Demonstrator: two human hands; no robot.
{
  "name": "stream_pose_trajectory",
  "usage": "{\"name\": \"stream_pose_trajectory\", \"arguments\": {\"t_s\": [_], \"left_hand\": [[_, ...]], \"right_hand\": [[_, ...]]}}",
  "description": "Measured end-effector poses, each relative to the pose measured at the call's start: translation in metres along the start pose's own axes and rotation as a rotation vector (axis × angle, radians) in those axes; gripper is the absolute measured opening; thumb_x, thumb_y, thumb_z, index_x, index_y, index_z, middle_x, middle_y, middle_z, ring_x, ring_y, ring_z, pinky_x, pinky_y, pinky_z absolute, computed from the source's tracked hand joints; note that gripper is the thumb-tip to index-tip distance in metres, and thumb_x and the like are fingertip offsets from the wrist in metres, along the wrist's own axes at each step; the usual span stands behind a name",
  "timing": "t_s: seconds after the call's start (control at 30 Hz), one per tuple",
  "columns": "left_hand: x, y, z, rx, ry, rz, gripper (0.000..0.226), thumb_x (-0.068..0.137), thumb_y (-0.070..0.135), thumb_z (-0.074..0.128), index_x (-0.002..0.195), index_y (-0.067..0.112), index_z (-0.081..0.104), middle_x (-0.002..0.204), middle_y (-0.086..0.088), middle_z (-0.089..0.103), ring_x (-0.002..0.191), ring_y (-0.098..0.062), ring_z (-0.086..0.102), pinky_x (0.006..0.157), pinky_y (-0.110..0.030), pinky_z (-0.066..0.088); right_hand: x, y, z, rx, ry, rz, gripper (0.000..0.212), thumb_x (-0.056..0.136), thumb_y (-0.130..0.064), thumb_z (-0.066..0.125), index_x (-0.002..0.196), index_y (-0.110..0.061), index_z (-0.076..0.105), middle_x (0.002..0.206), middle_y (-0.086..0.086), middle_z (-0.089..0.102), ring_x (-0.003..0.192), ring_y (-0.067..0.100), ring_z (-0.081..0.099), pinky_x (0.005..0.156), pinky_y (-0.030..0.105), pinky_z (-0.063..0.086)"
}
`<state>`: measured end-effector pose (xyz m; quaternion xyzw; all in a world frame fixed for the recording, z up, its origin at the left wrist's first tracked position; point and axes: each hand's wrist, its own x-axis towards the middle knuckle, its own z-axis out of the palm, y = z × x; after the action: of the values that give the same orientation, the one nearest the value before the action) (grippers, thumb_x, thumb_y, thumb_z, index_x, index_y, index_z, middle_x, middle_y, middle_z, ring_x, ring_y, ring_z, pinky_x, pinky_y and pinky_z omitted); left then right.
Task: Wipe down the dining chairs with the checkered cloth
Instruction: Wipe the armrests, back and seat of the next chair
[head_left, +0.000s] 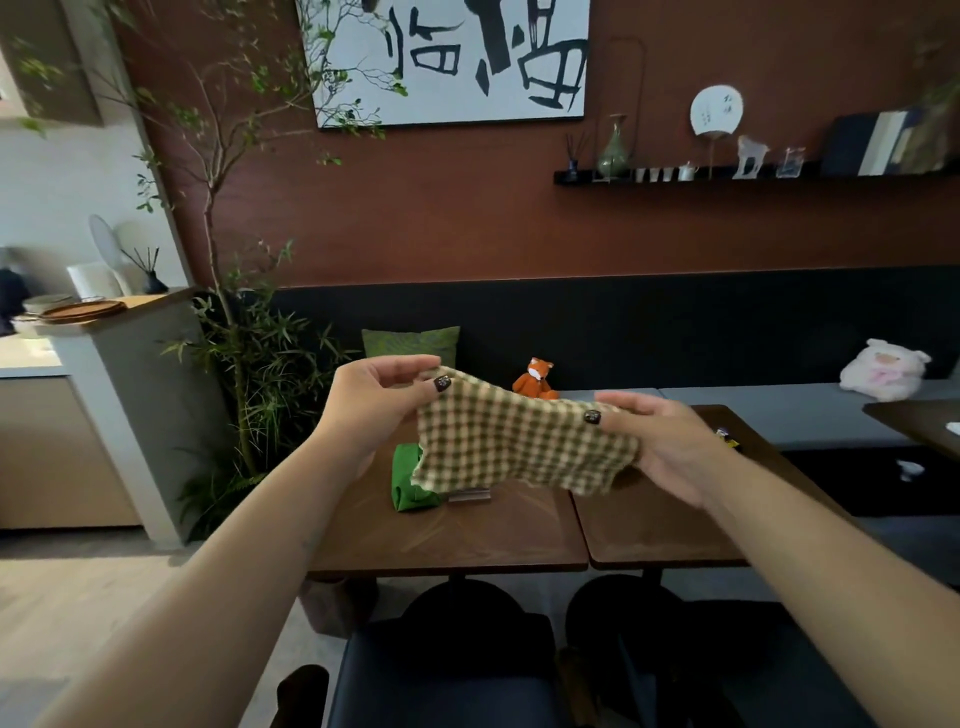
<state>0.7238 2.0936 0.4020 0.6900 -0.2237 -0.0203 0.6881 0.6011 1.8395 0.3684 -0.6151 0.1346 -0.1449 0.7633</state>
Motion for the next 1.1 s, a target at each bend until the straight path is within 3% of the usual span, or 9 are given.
{"name": "stream_pose_trajectory", "arguments": {"t_s": [0.13, 0.23, 0.43, 0.5, 0.63, 0.77, 0.9, 0.97, 1.1], "left_hand": [[0.007, 0.0, 0.003, 0.021, 0.054, 0.046, 0.024, 0.076, 0.002, 0.08, 0.092, 0.019, 0.075, 0.09, -0.007, 0.076, 0.076, -0.014, 0.073, 0.065, -0.023, 0.058], [0.014, -0.001, 0.004, 0.082, 0.083, 0.084, 0.022, 0.073, 0.009, 0.084, 0.091, 0.02, 0.076, 0.087, -0.005, 0.076, 0.082, -0.018, 0.074, 0.075, -0.03, 0.06], [0.025, -0.008, 0.004, 0.394, 0.148, 0.21, 0.02, 0.081, 0.016, 0.08, 0.1, 0.021, 0.076, 0.077, 0.009, 0.071, 0.07, 0.001, 0.066, 0.067, -0.015, 0.055], [0.029, -0.008, 0.005, 0.533, 0.15, 0.252, 0.022, 0.084, 0.015, 0.076, 0.106, 0.02, 0.075, 0.076, 0.013, 0.066, 0.069, 0.002, 0.061, 0.062, -0.009, 0.047], [0.036, -0.01, 0.004, 0.765, 0.087, 0.327, 0.017, 0.091, 0.015, 0.068, 0.106, 0.016, 0.076, 0.077, 0.013, 0.061, 0.074, -0.002, 0.056, 0.071, -0.022, 0.046], [0.043, -0.014, 0.003, 0.782, 0.028, 0.355, 0.015, 0.095, 0.016, 0.062, 0.097, 0.012, 0.076, 0.083, 0.003, 0.069, 0.077, -0.01, 0.06, 0.062, -0.02, 0.04], [0.048, -0.023, 0.011, 0.173, -0.057, -0.068, 0.019, 0.101, 0.018, 0.049, 0.102, 0.006, 0.064, 0.094, -0.009, 0.066, 0.084, -0.022, 0.063, 0.078, -0.038, 0.052], [0.046, -0.03, 0.017, -0.068, -0.079, -0.239, 0.023, 0.102, 0.022, 0.046, 0.094, 0.008, 0.062, 0.083, -0.01, 0.066, 0.071, -0.02, 0.064, 0.064, -0.033, 0.05], [0.038, -0.051, 0.03, -0.026, -0.029, -0.401, 0.033, 0.098, 0.041, 0.052, 0.102, 0.014, 0.069, 0.095, -0.005, 0.075, 0.088, -0.022, 0.071, 0.073, -0.034, 0.055]], "right_hand": [[0.003, -0.032, 0.002, -0.27, -0.007, -0.201, 0.028, 0.077, 0.006, 0.068, 0.096, -0.013, 0.073, 0.093, 0.002, 0.075, 0.088, 0.014, 0.071, 0.067, 0.021, 0.055], [0.006, -0.054, 0.001, -0.54, 0.082, -0.34, 0.018, 0.082, -0.001, 0.069, 0.088, -0.017, 0.074, 0.08, -0.001, 0.075, 0.076, 0.009, 0.071, 0.058, 0.016, 0.053], [0.008, -0.079, 0.002, -1.066, 0.19, -0.461, 0.025, 0.068, -0.012, 0.083, 0.089, -0.024, 0.075, 0.083, -0.011, 0.068, 0.081, 0.003, 0.061, 0.068, 0.018, 0.049], [0.007, -0.081, 0.002, -1.146, 0.227, -0.487, 0.021, 0.068, -0.015, 0.083, 0.083, -0.026, 0.073, 0.076, -0.013, 0.066, 0.076, 0.0, 0.059, 0.062, 0.014, 0.043], [0.006, -0.077, 0.002, -1.226, 0.274, -0.55, 0.012, 0.07, -0.022, 0.082, 0.072, -0.026, 0.071, 0.079, -0.009, 0.06, 0.076, 0.005, 0.056, 0.058, 0.016, 0.035], [0.007, -0.073, 0.0, -1.083, 0.207, -0.561, 0.012, 0.072, -0.02, 0.08, 0.069, -0.023, 0.069, 0.087, -0.006, 0.062, 0.081, 0.006, 0.059, 0.064, 0.018, 0.043], [0.013, -0.062, -0.005, -0.665, 0.075, -0.211, 0.005, 0.081, -0.018, 0.07, 0.082, -0.013, 0.069, 0.085, 0.004, 0.071, 0.083, 0.017, 0.067, 0.072, 0.03, 0.052], [0.019, -0.049, -0.006, -0.605, 0.114, -0.164, 0.006, 0.083, -0.019, 0.068, 0.085, -0.014, 0.068, 0.085, 0.004, 0.071, 0.083, 0.018, 0.068, 0.068, 0.03, 0.05], [0.027, -0.024, -0.001, -0.639, 0.29, -0.106, 0.008, 0.08, -0.018, 0.072, 0.084, -0.014, 0.068, 0.084, 0.003, 0.07, 0.079, 0.015, 0.067, 0.059, 0.028, 0.049]]}}
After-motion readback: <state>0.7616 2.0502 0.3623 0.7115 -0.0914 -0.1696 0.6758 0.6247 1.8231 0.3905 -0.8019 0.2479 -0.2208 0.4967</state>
